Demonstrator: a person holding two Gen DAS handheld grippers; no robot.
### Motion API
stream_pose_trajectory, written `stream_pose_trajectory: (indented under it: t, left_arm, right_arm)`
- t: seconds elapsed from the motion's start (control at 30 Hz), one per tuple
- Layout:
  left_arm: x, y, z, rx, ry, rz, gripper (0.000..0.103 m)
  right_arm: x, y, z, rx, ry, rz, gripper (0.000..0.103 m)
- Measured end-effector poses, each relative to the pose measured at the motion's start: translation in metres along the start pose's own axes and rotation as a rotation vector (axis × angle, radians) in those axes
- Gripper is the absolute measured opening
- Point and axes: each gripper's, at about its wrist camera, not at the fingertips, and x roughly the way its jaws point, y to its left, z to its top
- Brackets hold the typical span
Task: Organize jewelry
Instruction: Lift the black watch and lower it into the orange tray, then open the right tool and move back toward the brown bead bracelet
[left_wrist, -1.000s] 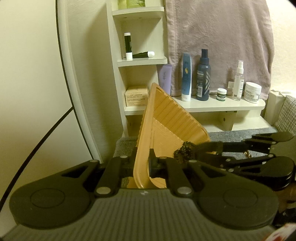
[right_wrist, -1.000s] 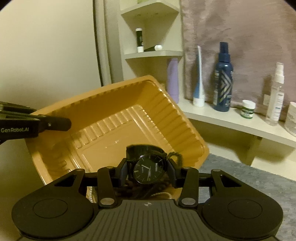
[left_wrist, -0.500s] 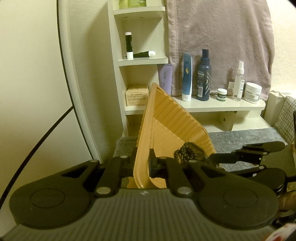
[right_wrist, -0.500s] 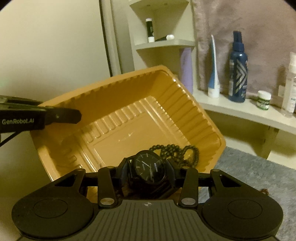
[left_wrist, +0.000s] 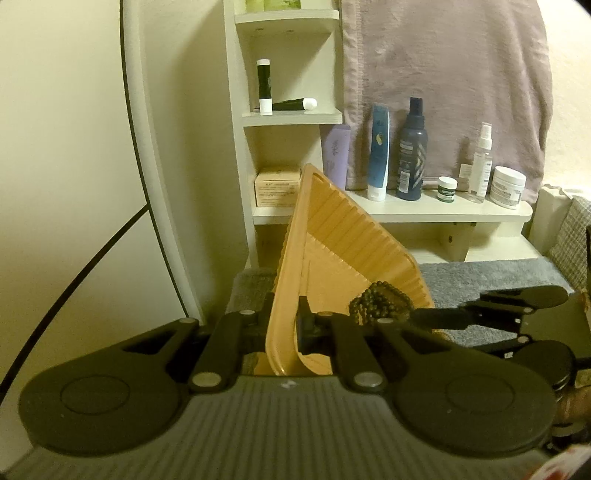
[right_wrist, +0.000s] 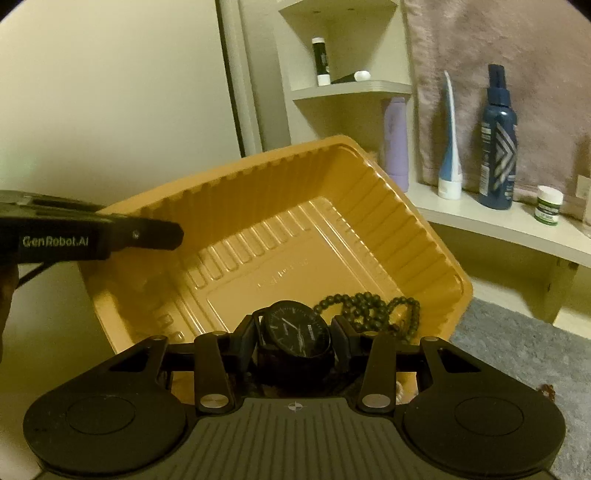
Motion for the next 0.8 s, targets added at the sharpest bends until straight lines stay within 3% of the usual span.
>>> stream_pose_trajectory:
  t: [0.43,0.8]
  left_arm:
    - [0.001,0.003,0.0,-0.01,0.004,-0.008,0.009]
    - [0.001,0.003,0.001,-0.012,0.004,-0.009,0.009]
  right_arm:
    - [-0.007,-0.005,-0.011,0.047,0.015,-0.006,0.054]
    - [-0.035,-0.015,-0.027,0.091,-0.014,-0.045,0.054]
